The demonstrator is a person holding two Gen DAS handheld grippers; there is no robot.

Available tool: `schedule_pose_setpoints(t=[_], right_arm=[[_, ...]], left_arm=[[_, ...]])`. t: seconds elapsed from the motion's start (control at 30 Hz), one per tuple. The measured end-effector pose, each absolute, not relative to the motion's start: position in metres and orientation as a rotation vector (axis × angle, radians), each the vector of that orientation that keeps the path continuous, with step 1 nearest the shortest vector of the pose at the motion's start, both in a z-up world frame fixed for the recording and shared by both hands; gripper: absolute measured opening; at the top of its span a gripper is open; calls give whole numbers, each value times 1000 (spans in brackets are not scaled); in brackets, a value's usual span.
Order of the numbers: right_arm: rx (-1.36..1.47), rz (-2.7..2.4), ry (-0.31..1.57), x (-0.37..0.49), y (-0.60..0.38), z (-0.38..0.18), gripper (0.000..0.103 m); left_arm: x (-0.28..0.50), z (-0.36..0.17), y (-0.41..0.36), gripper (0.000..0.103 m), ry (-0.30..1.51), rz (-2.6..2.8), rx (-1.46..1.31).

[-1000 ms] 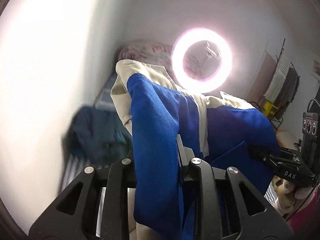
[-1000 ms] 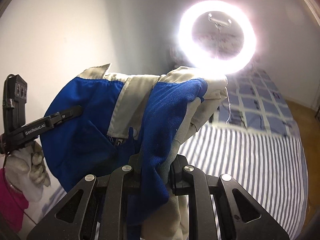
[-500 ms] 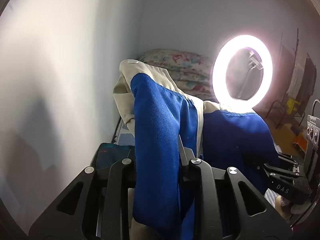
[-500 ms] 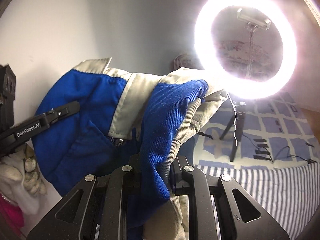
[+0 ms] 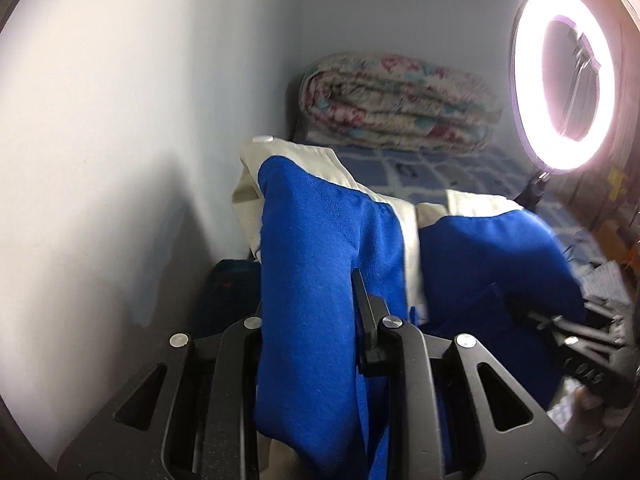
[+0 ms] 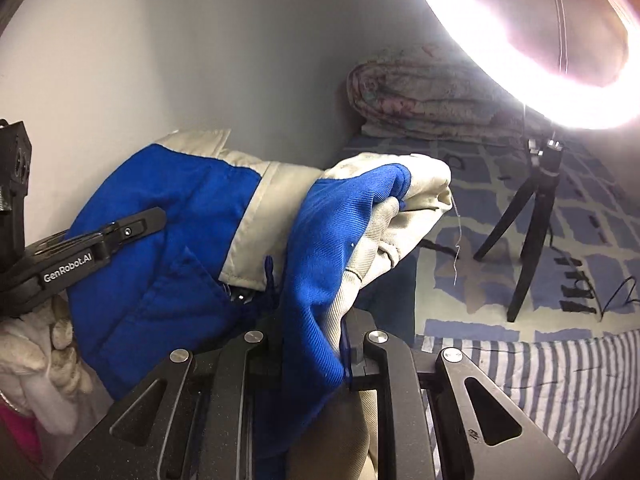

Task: Fold large clothes
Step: 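Lift the folded bundle with both grippers and carry it toward the pillows, then lower the bundle onto the bed by the wall and open both grippers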

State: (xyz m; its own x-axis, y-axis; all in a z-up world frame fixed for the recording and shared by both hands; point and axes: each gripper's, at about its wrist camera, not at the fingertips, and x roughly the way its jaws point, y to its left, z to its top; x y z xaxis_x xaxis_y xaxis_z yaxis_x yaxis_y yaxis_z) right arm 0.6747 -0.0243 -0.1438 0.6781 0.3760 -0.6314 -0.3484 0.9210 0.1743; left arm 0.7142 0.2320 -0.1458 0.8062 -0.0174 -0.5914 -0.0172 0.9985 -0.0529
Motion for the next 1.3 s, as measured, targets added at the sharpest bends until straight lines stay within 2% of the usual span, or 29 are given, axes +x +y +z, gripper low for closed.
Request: schedule_pose_setpoints(t=[0.07, 0.17, 0.27, 0.33, 0.37, 0.4, 0.43, 0.6, 0.83, 1.3], right_arm=[[47, 407, 718, 681, -29, -152, 16], [45, 392, 725, 689, -35, -156, 19], [23, 324, 777, 698, -45, -172, 34], [-11, 288, 842, 703, -46, -185, 40], [-22, 278, 856, 702, -46, -188, 45], [-44, 257, 862, 702, -46, -190, 53], [-63, 235, 858, 701, -46, -190, 56], [-87, 200, 838, 695, -44, -177, 59], [-86, 209, 780, 665, -42, -138, 59], [-74, 261, 659, 535, -64, -22, 59]], left_arm=[[721, -157, 241, 24, 648, 35, -28], [733, -178, 247, 35, 705, 134, 31], [737, -188, 243, 44, 716, 186, 80], [733, -192, 235, 60, 679, 244, 160], [733, -194, 230, 61, 666, 263, 197], [733, -195, 223, 61, 658, 277, 241], [732, -197, 219, 61, 660, 277, 263], [716, -185, 225, 61, 654, 269, 207], [677, -139, 228, 61, 634, 214, 93], [518, -29, 193, 61, 530, 99, 21]])
